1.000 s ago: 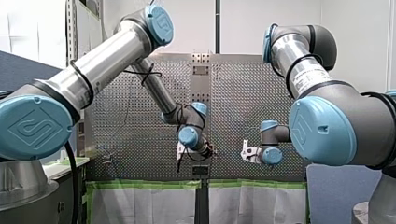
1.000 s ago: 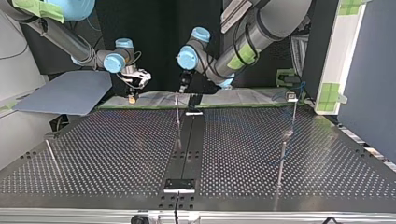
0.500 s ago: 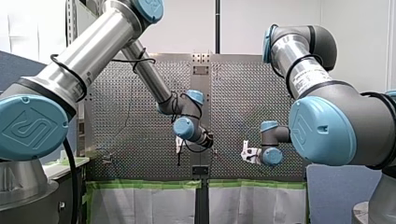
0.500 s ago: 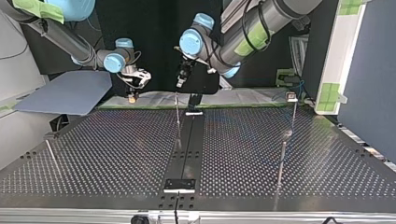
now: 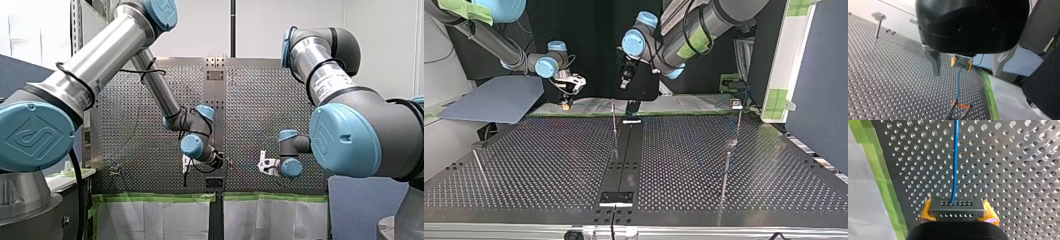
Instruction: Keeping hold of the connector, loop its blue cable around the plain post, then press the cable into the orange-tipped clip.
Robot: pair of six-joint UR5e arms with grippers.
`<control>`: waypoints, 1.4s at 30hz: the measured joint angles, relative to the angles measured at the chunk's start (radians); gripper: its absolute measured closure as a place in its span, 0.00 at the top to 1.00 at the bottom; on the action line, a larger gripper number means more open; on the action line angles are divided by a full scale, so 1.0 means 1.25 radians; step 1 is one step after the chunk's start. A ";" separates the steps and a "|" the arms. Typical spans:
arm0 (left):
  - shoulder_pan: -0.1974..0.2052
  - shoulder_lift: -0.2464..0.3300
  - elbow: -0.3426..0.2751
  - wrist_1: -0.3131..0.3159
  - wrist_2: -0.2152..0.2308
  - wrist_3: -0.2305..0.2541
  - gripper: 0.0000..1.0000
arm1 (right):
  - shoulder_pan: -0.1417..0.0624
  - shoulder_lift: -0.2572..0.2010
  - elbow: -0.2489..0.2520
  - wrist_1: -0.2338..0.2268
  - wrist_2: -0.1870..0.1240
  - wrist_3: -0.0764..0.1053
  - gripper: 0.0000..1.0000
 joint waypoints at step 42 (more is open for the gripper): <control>0.001 -0.129 0.155 -0.012 0.021 -0.054 0.99 | 0.005 0.006 0.000 -0.007 -0.001 0.002 0.00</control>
